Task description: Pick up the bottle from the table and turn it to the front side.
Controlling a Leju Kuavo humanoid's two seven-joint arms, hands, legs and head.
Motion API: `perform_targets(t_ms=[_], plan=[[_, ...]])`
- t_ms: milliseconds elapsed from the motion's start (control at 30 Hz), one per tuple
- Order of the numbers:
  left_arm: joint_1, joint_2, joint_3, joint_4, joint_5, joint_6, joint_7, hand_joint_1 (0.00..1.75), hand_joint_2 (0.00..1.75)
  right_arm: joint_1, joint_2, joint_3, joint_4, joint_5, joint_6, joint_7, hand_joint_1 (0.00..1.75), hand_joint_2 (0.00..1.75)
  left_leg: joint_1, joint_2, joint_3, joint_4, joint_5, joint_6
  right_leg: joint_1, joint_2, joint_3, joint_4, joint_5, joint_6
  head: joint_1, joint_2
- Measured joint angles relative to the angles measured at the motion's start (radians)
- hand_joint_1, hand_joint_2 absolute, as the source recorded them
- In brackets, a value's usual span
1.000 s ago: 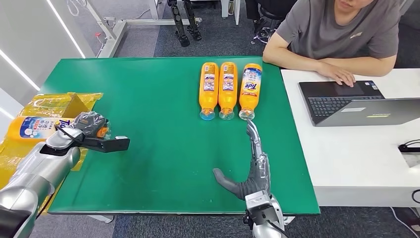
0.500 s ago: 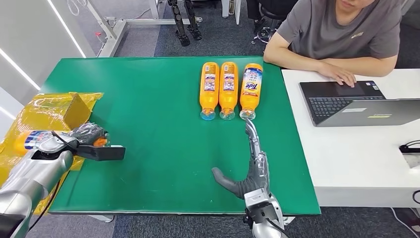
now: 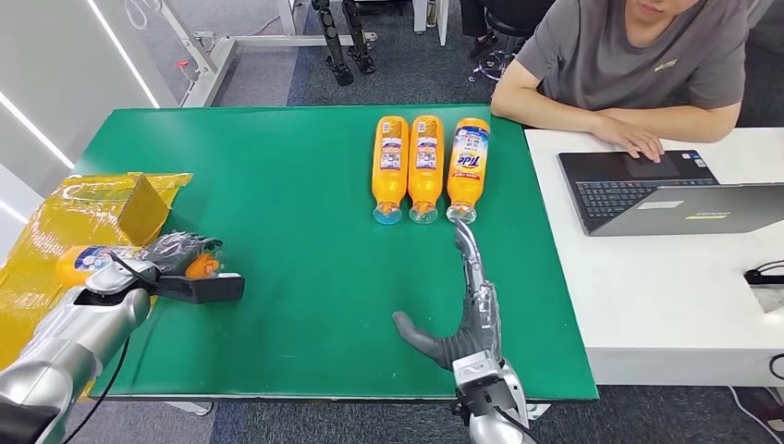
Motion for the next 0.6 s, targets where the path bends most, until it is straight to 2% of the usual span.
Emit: perform_targets(t_ms=[233, 433, 600], plan=[[0.002, 0.006, 0.006, 0.000, 0.013, 0.022, 0.002, 0.00, 1.75, 0.000, 0.000, 0.000, 0.000, 0.002, 0.001, 0.005, 0.00, 1.75, 0.000, 0.000, 0.000, 0.000, 0.000, 0.000, 0.000, 0.000, 0.000, 0.000, 0.000, 0.000, 0.000, 0.000], [0.030, 0.048, 0.042, -0.003, 0.064, 0.100, -0.011, 0.00, 1.75, 0.014, 0.000, -0.001, -0.005, 0.006, 0.001, 0.008, 0.00, 1.75, 0.000, 0.001, 0.000, 0.000, 0.000, 0.000, 0.000, 0.001, 0.000, 0.000, 0.000, 0.000, 0.000, 0.000], [0.072, 0.090, 0.108, -0.046, 0.118, 0.174, -0.012, 0.00, 1.75, 0.035, 0.000, -0.005, -0.017, 0.014, -0.002, 0.008, 0.00, 1.75, 0.000, 0.001, 0.000, 0.000, 0.000, 0.000, 0.000, 0.001, 0.000, 0.000, 0.000, 0.000, 0.000, 0.000]])
